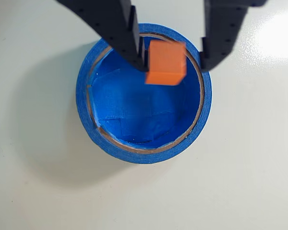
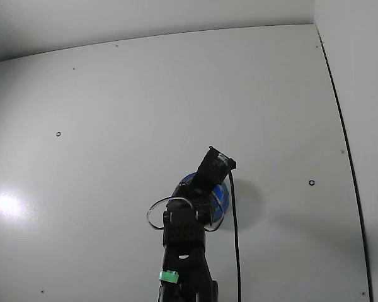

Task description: Grasp a block and put it in the bin.

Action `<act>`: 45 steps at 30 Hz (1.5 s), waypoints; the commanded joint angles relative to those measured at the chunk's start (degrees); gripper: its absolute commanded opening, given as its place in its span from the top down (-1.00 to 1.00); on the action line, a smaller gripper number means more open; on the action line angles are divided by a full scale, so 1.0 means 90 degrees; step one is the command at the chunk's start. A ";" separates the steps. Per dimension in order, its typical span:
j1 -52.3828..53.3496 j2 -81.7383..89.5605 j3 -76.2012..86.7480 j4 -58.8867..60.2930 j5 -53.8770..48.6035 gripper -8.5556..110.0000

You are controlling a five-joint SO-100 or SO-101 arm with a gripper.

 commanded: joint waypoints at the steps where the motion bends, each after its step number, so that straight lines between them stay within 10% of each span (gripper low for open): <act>1: 0.0000 0.0312 -0.0127 -0.0156 -0.0049 0.51; 11: 0.0010 0.0332 -0.0244 -0.0156 0.0996 0.83; 23: 0.0020 0.3779 -0.0029 -0.0059 0.5977 0.85; 45: 0.0576 0.5293 0.2412 0.1270 0.5840 0.86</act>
